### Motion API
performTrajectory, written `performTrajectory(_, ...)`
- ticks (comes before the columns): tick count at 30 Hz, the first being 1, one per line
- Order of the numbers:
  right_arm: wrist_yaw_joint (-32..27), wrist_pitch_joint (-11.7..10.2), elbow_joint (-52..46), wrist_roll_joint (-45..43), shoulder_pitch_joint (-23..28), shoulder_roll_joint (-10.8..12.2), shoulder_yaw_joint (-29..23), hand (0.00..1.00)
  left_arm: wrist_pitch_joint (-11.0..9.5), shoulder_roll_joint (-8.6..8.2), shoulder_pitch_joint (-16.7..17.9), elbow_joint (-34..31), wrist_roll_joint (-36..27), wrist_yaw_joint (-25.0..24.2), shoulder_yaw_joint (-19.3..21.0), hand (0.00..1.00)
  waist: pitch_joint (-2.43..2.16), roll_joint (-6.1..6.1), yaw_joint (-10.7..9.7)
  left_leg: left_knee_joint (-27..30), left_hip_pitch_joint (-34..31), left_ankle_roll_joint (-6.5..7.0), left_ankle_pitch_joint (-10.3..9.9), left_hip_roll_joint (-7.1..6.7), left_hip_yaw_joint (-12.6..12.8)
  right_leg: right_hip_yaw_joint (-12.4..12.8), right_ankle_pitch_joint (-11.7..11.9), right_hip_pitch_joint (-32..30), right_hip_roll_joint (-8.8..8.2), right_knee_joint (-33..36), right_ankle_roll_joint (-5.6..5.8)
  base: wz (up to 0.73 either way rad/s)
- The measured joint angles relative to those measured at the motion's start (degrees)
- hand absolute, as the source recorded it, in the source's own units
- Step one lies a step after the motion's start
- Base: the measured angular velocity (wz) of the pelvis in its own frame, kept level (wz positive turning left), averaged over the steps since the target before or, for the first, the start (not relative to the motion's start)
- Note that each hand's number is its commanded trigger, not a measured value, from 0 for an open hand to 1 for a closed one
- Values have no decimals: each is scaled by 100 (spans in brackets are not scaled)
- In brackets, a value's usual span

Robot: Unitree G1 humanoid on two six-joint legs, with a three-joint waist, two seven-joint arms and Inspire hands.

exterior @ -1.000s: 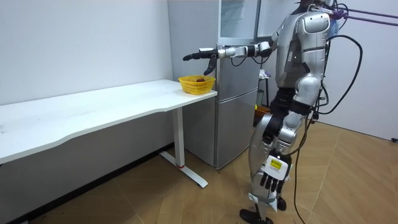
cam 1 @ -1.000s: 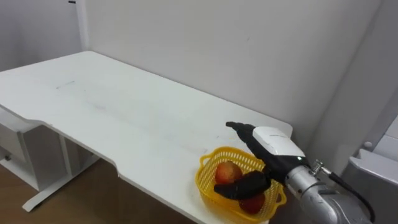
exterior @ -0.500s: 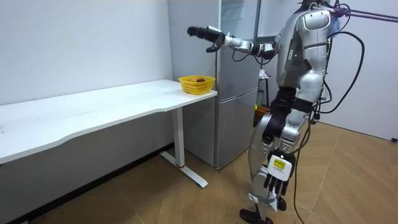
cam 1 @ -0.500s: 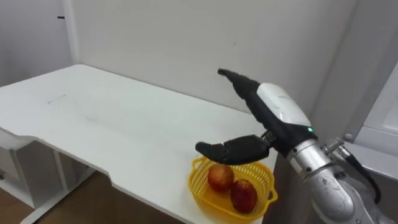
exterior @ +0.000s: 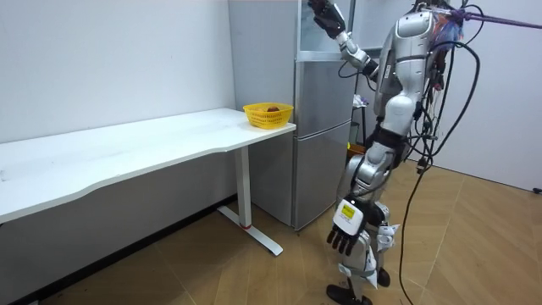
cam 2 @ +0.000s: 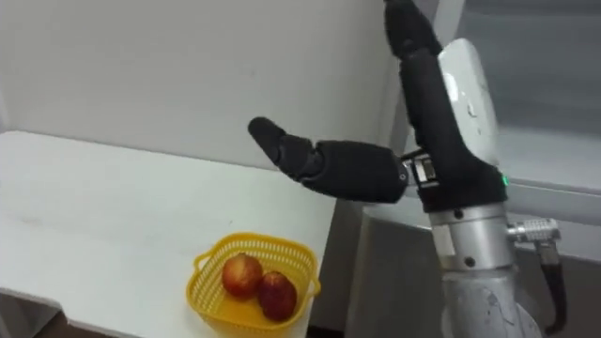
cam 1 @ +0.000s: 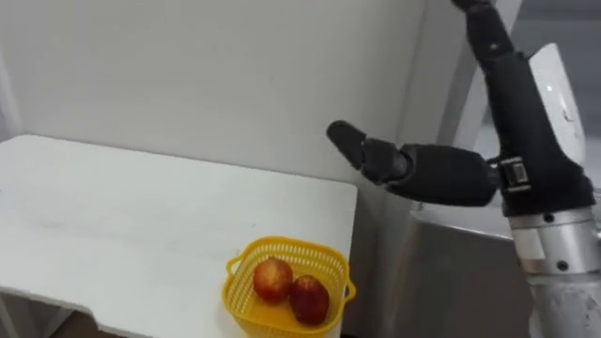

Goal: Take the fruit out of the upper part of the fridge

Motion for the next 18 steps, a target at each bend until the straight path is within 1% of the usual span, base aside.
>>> performTrajectory(2, -131, -6, -15, 28, 179, 12, -104, 0, -3, -6, 37, 3, 0, 27, -3, 0, -1, 2, -107, -47, 52, 0, 0, 2, 33, 66, 1, 9, 29, -1, 1, -17)
performTrajectory(3, -206, -10, -18, 55, 309, 11, -175, 0, -5, -12, 33, 2, -5, 39, -4, 0, -1, 1, -199, -73, 95, -1, 0, 5, 80, 112, 2, -18, 49, -5, 3, -21)
performTrajectory(4, -241, -28, -18, 106, 444, 12, -266, 0, -17, -20, 33, 2, -22, 68, -3, 0, 0, 3, -249, -89, 95, -2, -1, 15, 143, 168, 2, -28, 60, -6, 3, -22)
performTrajectory(5, -257, -46, -25, 119, 529, 12, -321, 0, -21, -27, 29, 2, -52, 93, 0, 0, -3, 3, -252, -101, 96, -3, -2, 20, 173, 200, 3, -32, 65, -3, 2, -19)
performTrajectory(7, -383, -54, -156, 119, 1000, 15, -490, 0, -37, -68, 24, -1, -126, 180, 5, 0, -12, -9, -346, -124, 91, -6, -4, 20, 194, 208, 9, -34, 64, -8, 4, -7)
performTrajectory(9, -429, -60, -182, 58, 1193, 59, -587, 0, -35, -124, 27, 5, -128, 205, 5, 0, -17, 0, -434, -140, 85, -7, -5, 21, 206, 227, 9, -60, 67, -3, 4, -7)
performTrajectory(11, -443, -60, -182, -28, 1276, 122, -752, 0, -35, -195, 25, 3, -127, 228, 11, 0, -16, 34, -480, -166, 92, -8, -5, 30, 267, 300, 9, -98, 83, -1, 4, -14)
performTrajectory(12, -497, -60, -181, -58, 1338, 165, -860, 0, -35, -222, 38, 4, -127, 229, 11, 0, -24, 53, -543, -168, 103, -17, -11, 41, 296, 331, 9, -99, 92, -3, 4, -14)
performTrajectory(14, -592, -59, -181, -55, 1484, 171, -997, 0, -32, -241, 57, 4, -128, 242, 10, 0, -31, 64, -560, -170, 137, -30, -20, 86, 336, 364, 10, -90, 105, -10, 2, -10)
performTrajectory(18, -745, -54, -180, -22, 1921, 235, -1105, 0, -5, -243, 109, 2, -225, 242, 7, 0, -33, 57, -619, -167, 183, -57, -36, 91, 376, 385, 27, -72, 149, -101, -23, -6)
